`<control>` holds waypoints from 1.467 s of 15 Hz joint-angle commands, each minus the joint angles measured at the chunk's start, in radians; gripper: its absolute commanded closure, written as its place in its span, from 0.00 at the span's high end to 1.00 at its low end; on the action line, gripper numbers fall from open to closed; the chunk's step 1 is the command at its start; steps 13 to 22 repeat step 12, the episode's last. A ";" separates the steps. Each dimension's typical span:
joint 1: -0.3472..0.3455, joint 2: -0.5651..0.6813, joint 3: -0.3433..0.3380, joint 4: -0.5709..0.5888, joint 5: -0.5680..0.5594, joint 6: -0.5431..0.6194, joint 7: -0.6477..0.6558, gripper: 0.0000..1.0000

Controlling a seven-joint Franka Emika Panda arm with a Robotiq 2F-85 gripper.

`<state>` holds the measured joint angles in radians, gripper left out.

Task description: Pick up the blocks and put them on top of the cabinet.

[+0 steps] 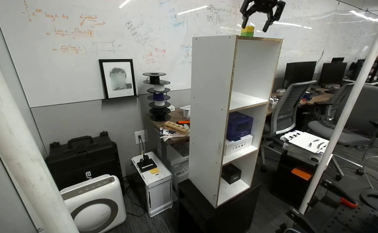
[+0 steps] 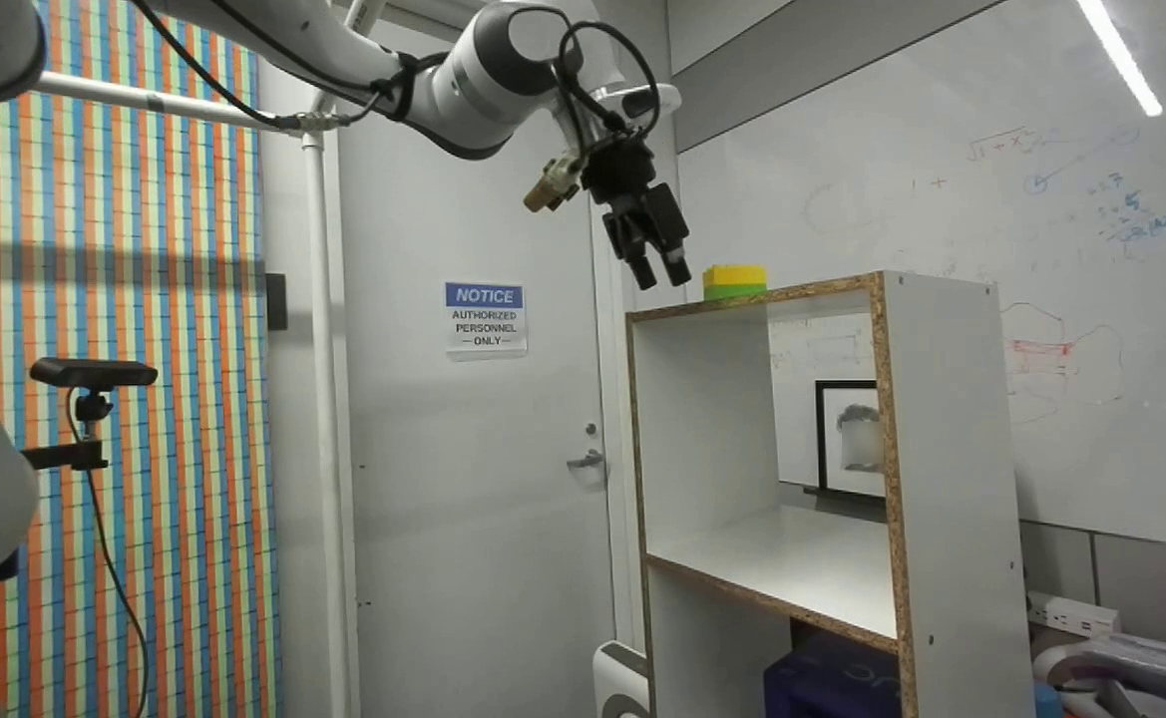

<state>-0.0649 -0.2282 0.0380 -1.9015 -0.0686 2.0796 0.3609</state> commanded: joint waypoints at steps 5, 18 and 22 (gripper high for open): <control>0.000 -0.317 -0.029 -0.373 -0.048 -0.297 -0.174 1.00; -0.022 -0.305 -0.054 -0.476 -0.093 -0.319 -0.176 1.00; -0.022 -0.305 -0.054 -0.476 -0.093 -0.319 -0.176 1.00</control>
